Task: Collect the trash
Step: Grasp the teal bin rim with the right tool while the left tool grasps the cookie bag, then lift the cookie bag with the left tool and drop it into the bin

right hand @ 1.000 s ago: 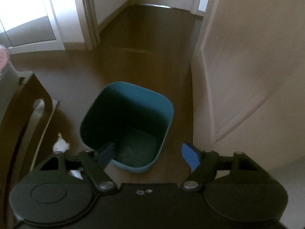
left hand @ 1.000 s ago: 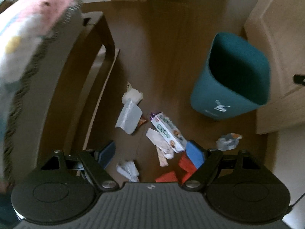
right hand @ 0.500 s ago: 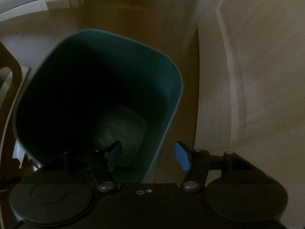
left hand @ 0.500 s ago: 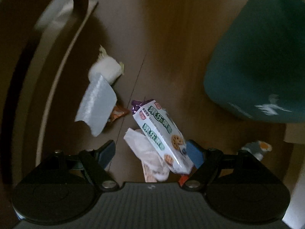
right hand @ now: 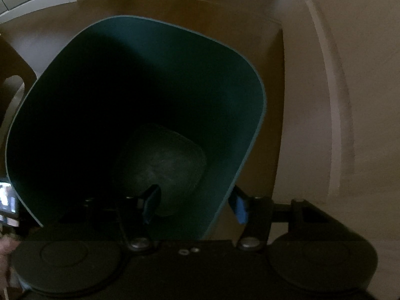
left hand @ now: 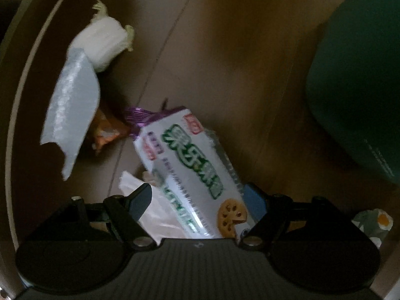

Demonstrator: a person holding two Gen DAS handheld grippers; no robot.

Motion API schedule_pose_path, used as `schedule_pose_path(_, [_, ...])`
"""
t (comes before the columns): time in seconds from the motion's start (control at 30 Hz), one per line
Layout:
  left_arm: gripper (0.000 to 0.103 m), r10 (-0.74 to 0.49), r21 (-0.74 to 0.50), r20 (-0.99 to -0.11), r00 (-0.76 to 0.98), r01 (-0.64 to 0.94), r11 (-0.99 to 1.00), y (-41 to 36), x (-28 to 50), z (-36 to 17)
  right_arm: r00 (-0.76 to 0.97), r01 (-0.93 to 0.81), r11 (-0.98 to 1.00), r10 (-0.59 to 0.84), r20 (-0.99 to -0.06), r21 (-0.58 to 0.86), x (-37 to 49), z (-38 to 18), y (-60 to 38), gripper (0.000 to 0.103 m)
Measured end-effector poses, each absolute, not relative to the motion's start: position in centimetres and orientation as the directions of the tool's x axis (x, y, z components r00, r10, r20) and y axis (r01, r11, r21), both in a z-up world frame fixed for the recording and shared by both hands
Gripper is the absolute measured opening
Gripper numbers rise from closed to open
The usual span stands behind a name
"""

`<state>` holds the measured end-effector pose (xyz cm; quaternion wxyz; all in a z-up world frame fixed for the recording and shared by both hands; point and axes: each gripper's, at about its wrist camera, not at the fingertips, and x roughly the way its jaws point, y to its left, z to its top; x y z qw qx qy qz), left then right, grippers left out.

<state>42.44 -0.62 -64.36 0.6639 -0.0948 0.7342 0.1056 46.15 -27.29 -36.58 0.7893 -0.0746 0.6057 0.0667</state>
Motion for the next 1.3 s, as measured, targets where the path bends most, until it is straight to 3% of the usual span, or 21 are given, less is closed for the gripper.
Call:
schedule_pose_path(0.23, [0.071, 0.004, 0.04, -0.994, -0.112, -0.322, 0.946, -1.2, 42.5, -65.0, 0.254, -0.186, 0.981, -0.015, -0.967, -0.064, 47.1, -37.7, -27.4, 0.049])
schedule_pose_path(0.4, [0.055, 0.004, 0.032, -0.997, -0.083, -0.334, 0.942, -1.4, 42.9, -64.1, 0.241, -0.162, 0.98, -0.072, -0.968, -0.113, 47.3, -37.9, -26.8, 0.028])
schedule_pose_path(0.5, [0.043, -0.009, 0.019, -0.997, -0.078, -0.354, 0.935, -1.1, 43.2, -63.5, 0.232, -0.133, 0.982, -0.103, -0.967, -0.136, 47.6, -38.0, -27.1, 0.009])
schedule_pose_path(0.57, [0.033, -0.005, 0.022, -0.997, -0.074, -0.357, 0.934, -0.6, 43.3, -63.2, 0.23, -0.111, 0.988, -0.083, -0.97, -0.11, 47.7, -37.7, -27.4, 0.008])
schedule_pose_path(0.67, [0.026, 0.005, 0.028, -0.998, -0.065, -0.36, 0.932, 0.0, 43.4, -62.4, 0.238, -0.07, 0.994, -0.068, -0.969, -0.087, 47.8, -37.1, -27.4, 0.007])
schedule_pose_path(0.97, [0.025, -0.004, 0.002, -1.0, -0.016, -0.349, 0.937, 2.6, 43.2, -55.9, 0.235, 0.027, 0.997, -0.071, -0.969, -0.067, 48.1, -34.6, -25.7, 0.007])
schedule_pose_path(1.3, [0.025, -0.039, -0.085, -0.981, 0.19, -0.241, 0.967, 7.2, 43.8, -37.4, 0.238, -0.01, 0.986, -0.156, -0.959, -0.163, 48.6, -31.6, -22.0, 0.005])
